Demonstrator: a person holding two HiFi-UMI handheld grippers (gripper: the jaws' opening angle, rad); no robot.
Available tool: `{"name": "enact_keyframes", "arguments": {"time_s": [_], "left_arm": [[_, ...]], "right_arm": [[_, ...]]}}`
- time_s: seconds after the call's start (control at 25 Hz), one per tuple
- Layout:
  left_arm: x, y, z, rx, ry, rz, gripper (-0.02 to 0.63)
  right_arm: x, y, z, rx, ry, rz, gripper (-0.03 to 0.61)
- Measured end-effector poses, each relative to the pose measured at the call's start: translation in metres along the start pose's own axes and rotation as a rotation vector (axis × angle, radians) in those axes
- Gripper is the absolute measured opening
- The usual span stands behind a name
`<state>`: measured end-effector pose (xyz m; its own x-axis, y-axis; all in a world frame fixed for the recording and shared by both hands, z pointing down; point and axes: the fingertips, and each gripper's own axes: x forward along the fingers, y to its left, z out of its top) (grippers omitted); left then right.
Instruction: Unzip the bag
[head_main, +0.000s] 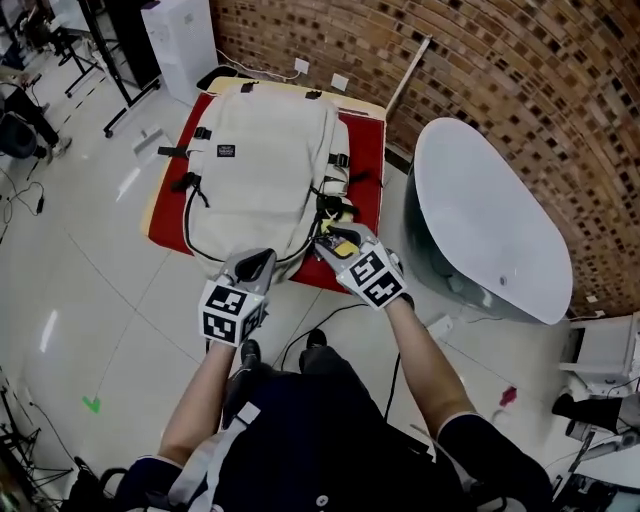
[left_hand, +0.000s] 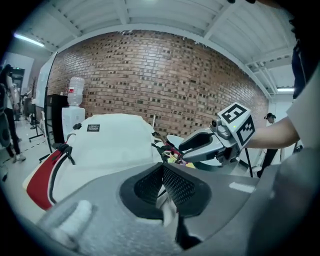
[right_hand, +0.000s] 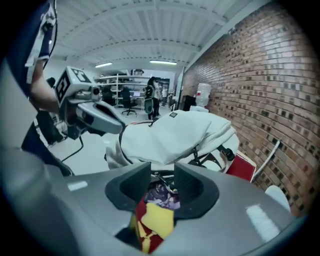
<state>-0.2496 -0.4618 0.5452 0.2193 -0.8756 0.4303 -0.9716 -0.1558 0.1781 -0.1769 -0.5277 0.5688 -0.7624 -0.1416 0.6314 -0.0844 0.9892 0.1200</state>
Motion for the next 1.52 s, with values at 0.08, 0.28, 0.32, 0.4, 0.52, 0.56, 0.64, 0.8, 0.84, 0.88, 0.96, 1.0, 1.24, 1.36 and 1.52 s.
{"name": "enact_keyframes", "arguments": {"time_s": [0.08, 0.28, 0.32, 0.4, 0.52, 0.56, 0.64, 0.8, 0.84, 0.88, 0.96, 1.0, 1.24, 1.36, 1.52], "left_arm": [[0.006, 0.0, -0.006, -0.013, 0.014, 0.054, 0.003], [0.012, -0.003, -0.025, -0.07, 0.063, 0.109, 0.084], [0.013, -0.004, -0.028, -0.079, 0.076, 0.115, 0.101], [0.013, -0.005, -0.03, -0.099, 0.085, 0.137, 0.106], [0.013, 0.0, -0.033, -0.113, 0.093, 0.174, 0.107], [0.013, 0.003, -0.038, -0.11, 0.103, 0.185, 0.107], [0.014, 0.005, -0.047, -0.106, 0.122, 0.196, 0.107], [0.012, 0.004, -0.055, -0.09, 0.142, 0.19, 0.107], [0.012, 0.004, -0.055, -0.083, 0.142, 0.186, 0.106], [0.012, 0.003, -0.055, -0.077, 0.144, 0.18, 0.106], [0.012, 0.001, -0.058, -0.076, 0.149, 0.158, 0.107], [0.011, 0.0, -0.06, -0.078, 0.15, 0.144, 0.107], [0.011, -0.005, -0.065, -0.047, 0.17, 0.026, 0.106], [0.007, -0.008, -0.064, -0.02, 0.179, -0.045, 0.107], [-0.004, -0.02, -0.063, 0.016, 0.2, -0.169, 0.106]], "right_arm": [[0.011, -0.003, -0.011, -0.104, 0.04, 0.03, 0.141], [0.034, -0.004, -0.04, -0.338, 0.135, 0.112, 0.144], [0.038, -0.005, -0.045, -0.364, 0.151, 0.123, 0.144], [0.042, -0.009, -0.049, -0.411, 0.173, 0.133, 0.129], [0.044, -0.012, -0.048, -0.476, 0.212, 0.147, 0.049], [0.043, -0.011, -0.048, -0.483, 0.227, 0.157, 0.049], [0.039, -0.006, -0.049, -0.475, 0.249, 0.182, 0.048], [0.024, 0.009, -0.045, -0.444, 0.271, 0.237, 0.046], [0.021, 0.014, -0.042, -0.422, 0.274, 0.252, 0.046], [0.018, 0.02, -0.039, -0.388, 0.275, 0.266, 0.045], [0.014, 0.031, -0.035, -0.296, 0.281, 0.284, 0.044], [0.014, 0.035, -0.034, -0.244, 0.284, 0.286, 0.044], [0.017, 0.045, -0.03, 0.026, 0.262, 0.217, 0.044], [0.016, 0.053, -0.028, 0.119, 0.251, 0.178, 0.044], [0.018, 0.06, -0.028, 0.184, 0.255, 0.108, 0.044]]}}
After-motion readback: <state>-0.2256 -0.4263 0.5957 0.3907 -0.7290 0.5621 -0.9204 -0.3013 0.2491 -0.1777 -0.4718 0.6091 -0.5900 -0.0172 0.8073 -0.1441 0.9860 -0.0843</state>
